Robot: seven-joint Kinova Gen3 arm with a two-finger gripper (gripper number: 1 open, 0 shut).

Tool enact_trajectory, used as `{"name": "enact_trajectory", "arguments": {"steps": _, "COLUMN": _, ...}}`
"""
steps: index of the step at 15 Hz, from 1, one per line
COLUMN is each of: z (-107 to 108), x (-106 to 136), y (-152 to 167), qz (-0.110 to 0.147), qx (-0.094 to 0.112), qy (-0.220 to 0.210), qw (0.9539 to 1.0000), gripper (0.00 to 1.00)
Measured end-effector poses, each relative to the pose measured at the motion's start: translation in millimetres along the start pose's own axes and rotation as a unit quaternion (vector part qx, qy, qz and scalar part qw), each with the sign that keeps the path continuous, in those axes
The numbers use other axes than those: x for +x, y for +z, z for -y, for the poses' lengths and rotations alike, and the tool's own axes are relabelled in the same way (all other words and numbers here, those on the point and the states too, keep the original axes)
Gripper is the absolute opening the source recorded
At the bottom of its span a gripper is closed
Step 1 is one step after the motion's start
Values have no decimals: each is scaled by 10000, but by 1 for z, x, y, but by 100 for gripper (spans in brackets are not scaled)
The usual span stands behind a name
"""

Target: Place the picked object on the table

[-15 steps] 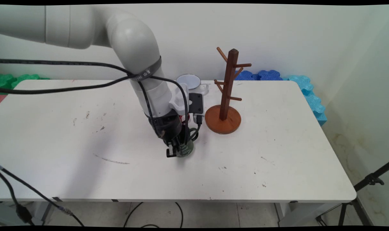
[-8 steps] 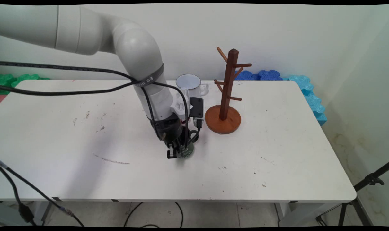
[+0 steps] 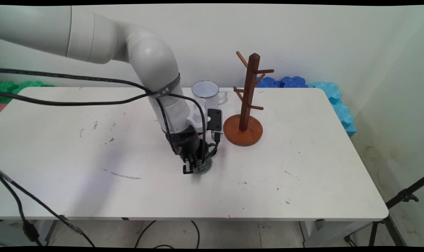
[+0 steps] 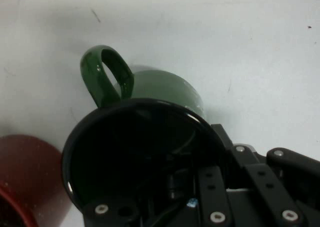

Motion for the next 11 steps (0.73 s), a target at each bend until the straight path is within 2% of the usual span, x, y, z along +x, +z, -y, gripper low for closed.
{"name": "enact_trajectory", "arguments": {"steps": 3, "z": 1, "x": 0, "y": 2, "qz": -9, "qx": 17, "qy": 1, "qw": 10000, "gripper": 0}}
{"name": "enact_trajectory", "arguments": {"steps": 4, "z": 2, "x": 0, "y": 3, "qz": -10, "qx": 24, "qy": -6, "qw": 10000, "gripper": 100}}
{"name": "enact_trajectory", "arguments": {"steps": 11, "z": 2, "x": 1, "y": 0, "qz": -101, "qx": 48, "qy": -21, "qw": 9999, "gripper": 100}}
